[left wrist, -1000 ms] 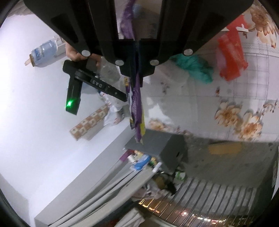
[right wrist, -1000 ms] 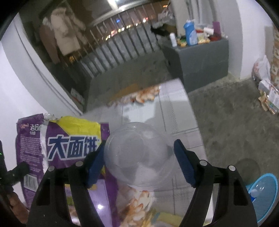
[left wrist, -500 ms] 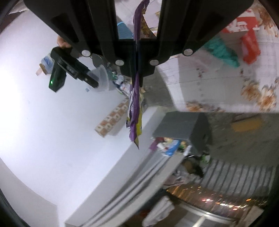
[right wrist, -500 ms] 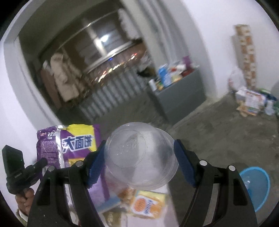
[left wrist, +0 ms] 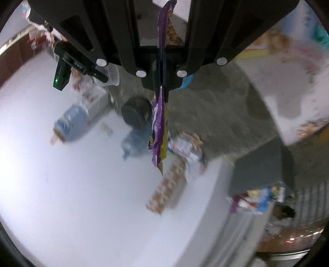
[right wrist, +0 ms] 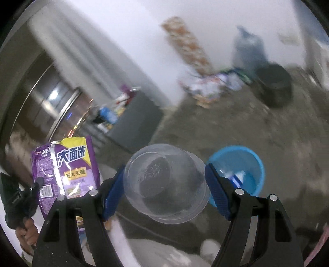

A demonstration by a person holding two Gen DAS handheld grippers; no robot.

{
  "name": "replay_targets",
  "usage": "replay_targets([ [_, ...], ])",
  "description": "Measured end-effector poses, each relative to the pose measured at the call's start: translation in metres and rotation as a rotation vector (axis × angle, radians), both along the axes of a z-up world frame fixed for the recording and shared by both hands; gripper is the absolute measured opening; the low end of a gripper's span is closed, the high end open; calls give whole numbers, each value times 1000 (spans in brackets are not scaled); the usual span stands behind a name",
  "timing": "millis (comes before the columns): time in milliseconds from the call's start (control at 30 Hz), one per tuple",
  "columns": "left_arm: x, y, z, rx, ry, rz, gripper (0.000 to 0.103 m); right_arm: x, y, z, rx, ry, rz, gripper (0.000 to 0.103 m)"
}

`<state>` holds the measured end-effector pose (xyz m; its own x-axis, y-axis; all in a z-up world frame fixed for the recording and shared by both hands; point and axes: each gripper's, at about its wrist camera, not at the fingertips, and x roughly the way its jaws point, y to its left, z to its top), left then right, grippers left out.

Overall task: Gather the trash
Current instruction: 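Carry the purple bag and clear lid over the blue wastebasket, then open both grippers to drop the bag and lid into the wastebasket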

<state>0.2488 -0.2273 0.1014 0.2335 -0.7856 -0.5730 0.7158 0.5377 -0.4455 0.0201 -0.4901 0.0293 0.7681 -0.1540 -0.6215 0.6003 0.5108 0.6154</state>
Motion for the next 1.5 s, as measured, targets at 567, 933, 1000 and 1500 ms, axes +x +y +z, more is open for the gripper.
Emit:
replay_targets([
  [567,12,-254,-189,297,96,-128,3,-22,-105,-152,517,-117,-244,72],
  [933,27,-270,-256,454,195,-76,38,-29,-106,-237,591,122,-329,92],
  [1000,24,-270,-247,440,163,-88,38,-34,-105,-228,550,133,-326,92],
  [1500,-3,-201,-129,370,-20,-119,38,47,-74,-185,231,241,-71,89],
])
